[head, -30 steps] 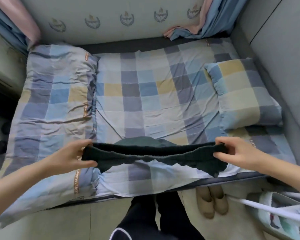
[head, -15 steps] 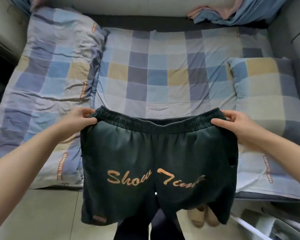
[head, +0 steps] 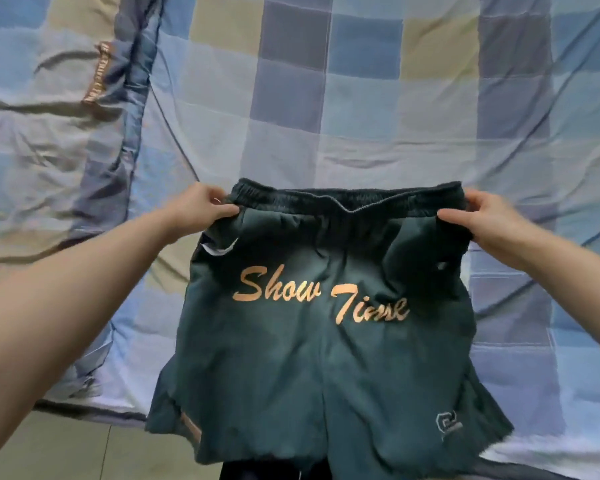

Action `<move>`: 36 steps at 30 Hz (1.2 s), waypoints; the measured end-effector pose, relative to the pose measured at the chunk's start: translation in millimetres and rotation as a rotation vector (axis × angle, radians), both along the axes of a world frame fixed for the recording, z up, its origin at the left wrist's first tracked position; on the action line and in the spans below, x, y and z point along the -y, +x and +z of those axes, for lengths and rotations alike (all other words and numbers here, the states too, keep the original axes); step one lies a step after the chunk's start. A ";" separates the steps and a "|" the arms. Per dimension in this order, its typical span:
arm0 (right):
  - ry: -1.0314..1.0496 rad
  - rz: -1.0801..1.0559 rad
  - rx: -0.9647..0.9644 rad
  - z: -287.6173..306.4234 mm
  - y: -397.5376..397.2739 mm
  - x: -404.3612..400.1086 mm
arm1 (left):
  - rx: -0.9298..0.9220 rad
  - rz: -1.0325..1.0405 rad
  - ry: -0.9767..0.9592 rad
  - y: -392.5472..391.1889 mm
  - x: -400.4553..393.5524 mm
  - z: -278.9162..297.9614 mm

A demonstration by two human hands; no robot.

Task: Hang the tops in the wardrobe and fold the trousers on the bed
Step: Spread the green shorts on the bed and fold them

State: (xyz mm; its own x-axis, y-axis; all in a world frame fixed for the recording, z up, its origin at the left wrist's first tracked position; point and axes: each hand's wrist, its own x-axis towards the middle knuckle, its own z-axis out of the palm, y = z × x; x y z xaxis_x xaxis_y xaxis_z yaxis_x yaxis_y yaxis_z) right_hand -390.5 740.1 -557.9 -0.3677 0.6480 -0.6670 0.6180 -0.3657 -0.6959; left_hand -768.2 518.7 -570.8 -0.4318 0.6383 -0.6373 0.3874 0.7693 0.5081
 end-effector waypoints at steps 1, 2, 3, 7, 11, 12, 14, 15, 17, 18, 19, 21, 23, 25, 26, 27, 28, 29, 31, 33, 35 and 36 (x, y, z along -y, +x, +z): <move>-0.019 0.005 0.000 -1.1 3.7 -2.6 | 0.059 0.027 -0.001 -3.2 0.9 -3.6; -0.037 0.025 0.011 -0.3 6.7 -5.5 | 0.090 0.041 -0.010 -7.6 0.3 -4.0; -0.038 0.056 0.031 2.4 7.5 -11.5 | 0.093 0.038 -0.024 -14.9 -2.8 -2.2; 0.107 0.113 0.066 25.5 -22.7 -55.5 | 0.040 -0.016 -0.021 -57.8 -50.4 21.9; 0.428 0.104 0.149 33.4 -82.9 -120.5 | -0.265 -0.061 0.180 -102.6 -128.4 31.8; 0.538 0.104 0.219 30.9 -96.0 -136.6 | -0.340 -0.003 0.243 -110.5 -145.8 29.4; 0.732 0.167 0.482 21.0 -115.2 -155.1 | -0.355 0.129 0.274 -117.0 -168.0 15.6; 0.759 0.198 0.577 14.8 -121.2 -154.4 | -0.334 0.147 0.224 -114.2 -170.1 5.7; 0.731 0.257 0.639 -1.8 -125.0 -137.4 | -0.273 0.114 0.061 -103.3 -154.3 -22.1; 0.716 0.297 0.647 -11.8 -122.8 -120.7 | -0.226 0.096 -0.015 -95.6 -137.6 -37.3; 0.709 0.338 0.650 -21.8 -117.4 -101.7 | -0.181 0.086 -0.077 -86.3 -116.7 -51.7; 0.681 0.409 0.633 -42.2 -101.3 -62.0 | -0.149 0.095 -0.160 -67.1 -68.8 -73.6; 0.634 0.446 0.577 -57.6 -88.4 -18.8 | -0.215 0.173 -0.170 -56.1 -25.7 -88.0; 0.611 0.427 0.438 -66.1 -79.5 29.5 | -0.314 0.250 -0.143 -50.6 6.9 -95.0; 0.573 0.371 0.352 -67.6 -78.2 56.4 | -0.331 0.283 -0.142 -50.0 20.1 -96.0; 0.498 0.304 0.274 -67.6 -77.7 86.3 | -0.321 0.309 -0.150 -50.0 35.1 -96.3; 0.405 0.235 0.216 -66.8 -78.3 113.6 | -0.296 0.325 -0.158 -50.3 46.4 -96.1; 0.297 0.171 0.189 -66.9 -78.8 140.0 | -0.263 0.335 -0.166 -50.5 58.2 -95.5; 0.116 0.123 0.230 -69.6 -81.3 183.4 | -0.200 0.340 -0.178 -52.6 77.0 -92.5; 0.001 0.114 0.327 -74.7 -84.6 212.7 | -0.088 0.381 -0.142 -54.4 94.3 -90.2; -0.055 0.015 0.389 -77.9 -92.5 226.1 | 0.020 0.436 -0.089 -54.6 110.5 -88.1; -0.063 -0.028 0.430 -80.7 -96.7 228.2 | 0.049 0.473 -0.069 -54.3 116.9 -87.5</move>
State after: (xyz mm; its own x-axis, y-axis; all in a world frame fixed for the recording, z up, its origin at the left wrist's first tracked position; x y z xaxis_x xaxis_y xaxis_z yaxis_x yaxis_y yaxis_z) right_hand -487.1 511.9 -638.5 -0.0313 0.6070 -0.7941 0.8361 -0.4195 -0.3536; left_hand -822.5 401.8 -658.3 -0.6336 0.3345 -0.6976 -0.0365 0.8878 0.4589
